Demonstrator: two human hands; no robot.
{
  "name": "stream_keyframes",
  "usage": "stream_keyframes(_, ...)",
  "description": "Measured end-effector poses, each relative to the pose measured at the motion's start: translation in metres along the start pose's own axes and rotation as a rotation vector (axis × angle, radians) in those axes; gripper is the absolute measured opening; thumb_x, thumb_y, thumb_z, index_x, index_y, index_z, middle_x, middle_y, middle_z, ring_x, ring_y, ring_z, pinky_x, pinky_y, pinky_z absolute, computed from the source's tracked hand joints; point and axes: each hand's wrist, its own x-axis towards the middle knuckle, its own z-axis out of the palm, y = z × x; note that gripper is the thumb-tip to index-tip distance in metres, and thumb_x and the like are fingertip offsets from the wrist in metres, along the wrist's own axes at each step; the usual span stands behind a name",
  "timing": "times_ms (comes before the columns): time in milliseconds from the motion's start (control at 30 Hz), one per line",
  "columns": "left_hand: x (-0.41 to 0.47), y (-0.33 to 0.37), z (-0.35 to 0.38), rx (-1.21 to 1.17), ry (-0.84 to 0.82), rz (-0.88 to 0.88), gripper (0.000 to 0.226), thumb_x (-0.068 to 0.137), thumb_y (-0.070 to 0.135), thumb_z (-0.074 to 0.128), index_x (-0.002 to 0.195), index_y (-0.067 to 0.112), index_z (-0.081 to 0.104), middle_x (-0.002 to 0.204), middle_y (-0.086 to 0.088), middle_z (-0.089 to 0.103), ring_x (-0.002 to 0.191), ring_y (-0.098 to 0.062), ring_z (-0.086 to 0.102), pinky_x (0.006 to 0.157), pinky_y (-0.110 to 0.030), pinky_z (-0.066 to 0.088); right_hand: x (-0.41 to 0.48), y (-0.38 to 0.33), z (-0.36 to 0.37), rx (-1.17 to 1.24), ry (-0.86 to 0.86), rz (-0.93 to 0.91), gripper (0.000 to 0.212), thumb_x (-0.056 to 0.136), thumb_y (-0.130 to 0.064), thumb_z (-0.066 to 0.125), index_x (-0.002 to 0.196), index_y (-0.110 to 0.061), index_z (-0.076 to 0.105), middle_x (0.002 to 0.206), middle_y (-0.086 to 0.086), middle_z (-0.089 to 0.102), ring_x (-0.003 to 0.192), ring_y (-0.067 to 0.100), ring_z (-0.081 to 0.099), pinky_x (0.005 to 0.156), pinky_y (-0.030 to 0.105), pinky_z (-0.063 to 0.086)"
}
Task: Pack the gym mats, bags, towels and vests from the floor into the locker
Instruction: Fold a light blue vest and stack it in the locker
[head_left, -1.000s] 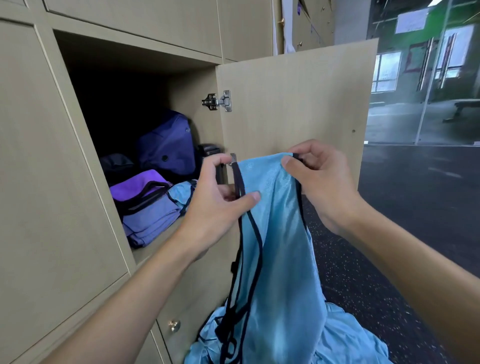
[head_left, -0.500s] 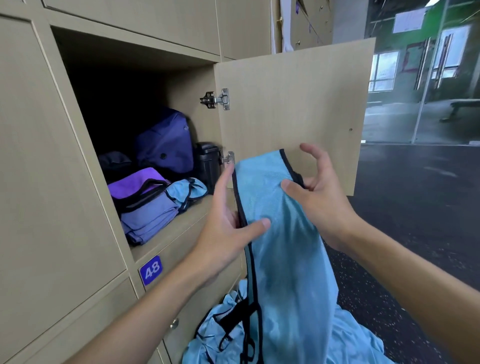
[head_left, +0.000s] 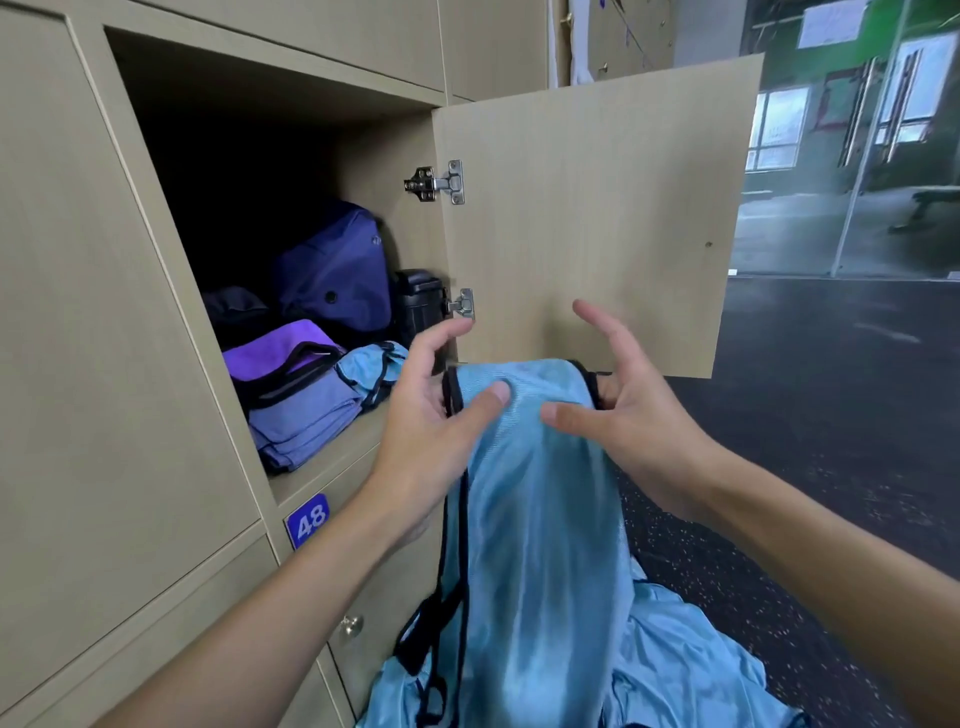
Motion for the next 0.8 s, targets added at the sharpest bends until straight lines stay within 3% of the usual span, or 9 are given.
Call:
stream_keyframes(100,-0.017,-0.009,-0.001,0.071,-0.155,-0.084,0.085,0.081,0.003,0.079,0.141,0.047,0.036,0.129,-0.008,0.065,0.111,-0.020,0.068,0.101,-0.046,0.052,0.004,0.001,-0.001,-0.041,0.121,-0.042,0.082,0.089,-0.001,0.069,0.144,-0.050,0.032,0.072,-0.001,0.070,0.069,0.014,0.068,0.069,0.025,0.054)
stream_keyframes(167,-0.023,-0.013,0.000,0.093,-0.190,-0.101,0.091,0.080,0.001,0.080,0.143,0.049,0.033,0.139,-0.005,0.058,0.117,-0.020,0.065,0.102,-0.046,0.052,0.007,0.002,-0.004,-0.061,0.179,-0.042,0.080,0.089,-0.006,0.071,0.142,-0.051,0.033,0.072,0.000,0.067,0.074,0.015,0.068,0.080,0.033,0.055)
stream_keyframes(267,-0.019,-0.007,0.000,0.047,-0.149,-0.106,0.081,0.087,-0.009,0.069,0.141,0.042,0.037,0.109,-0.017,0.073,0.096,-0.032,0.071,0.090,-0.048,0.057,0.008,0.003,-0.009,-0.023,0.150,0.027,0.085,0.085,-0.018,0.077,0.143,-0.054,0.028,0.099,0.009,0.072,0.095,0.022,0.072,0.098,0.045,0.053)
stream_keyframes(333,-0.013,-0.003,-0.002,0.038,-0.064,-0.075,0.075,0.087,-0.011,0.067,0.138,0.038,0.042,0.107,-0.021,0.072,0.092,-0.041,0.070,0.087,-0.051,0.056,0.005,0.004,-0.010,-0.061,0.044,0.106,0.098,0.074,-0.028,0.083,0.146,-0.056,0.022,0.116,0.007,0.068,0.106,0.019,0.069,0.100,0.039,0.052)
stream_keyframes(433,-0.009,-0.001,-0.004,0.020,0.025,-0.059,0.068,0.080,0.002,0.072,0.130,0.043,0.049,0.114,-0.025,0.066,0.100,-0.050,0.064,0.089,-0.062,0.054,0.000,0.007,-0.004,-0.049,-0.067,0.126,0.097,0.078,-0.005,0.080,0.146,-0.050,0.027,0.098,0.005,0.075,0.094,0.023,0.073,0.084,0.033,0.059)
stream_keyframes(533,-0.012,-0.006,-0.006,0.022,0.015,-0.076,0.064,0.076,0.010,0.074,0.127,0.043,0.051,0.118,-0.023,0.064,0.100,-0.041,0.066,0.095,-0.061,0.052,0.003,0.007,-0.006,-0.014,0.020,0.080,0.088,0.084,0.003,0.073,0.144,-0.047,0.032,0.095,0.020,0.070,0.082,0.027,0.072,0.078,0.037,0.060)
stream_keyframes(600,-0.016,-0.010,-0.005,0.010,-0.064,-0.105,0.065,0.082,0.001,0.074,0.129,0.039,0.049,0.108,-0.023,0.068,0.090,-0.030,0.066,0.094,-0.052,0.054,0.006,0.007,-0.008,-0.015,0.104,0.055,0.084,0.085,-0.002,0.073,0.141,-0.051,0.034,0.095,0.021,0.062,0.082,0.028,0.068,0.084,0.042,0.059)
stream_keyframes(667,-0.020,-0.009,-0.002,-0.020,-0.107,-0.126,0.063,0.088,-0.011,0.065,0.130,0.033,0.046,0.095,-0.018,0.069,0.083,-0.026,0.063,0.084,-0.045,0.052,0.007,0.006,-0.011,-0.026,0.166,0.051,0.083,0.085,-0.008,0.076,0.139,-0.055,0.034,0.100,0.023,0.060,0.089,0.035,0.068,0.093,0.049,0.055)
stream_keyframes(800,-0.012,0.001,0.000,-0.067,0.066,-0.104,0.056,0.087,-0.009,0.066,0.122,0.032,0.050,0.093,-0.029,0.067,0.078,-0.032,0.059,0.077,-0.051,0.049,0.005,0.007,-0.012,0.007,0.133,0.112,0.094,0.078,-0.017,0.082,0.142,-0.058,0.026,0.122,0.024,0.060,0.103,0.034,0.069,0.096,0.049,0.055)
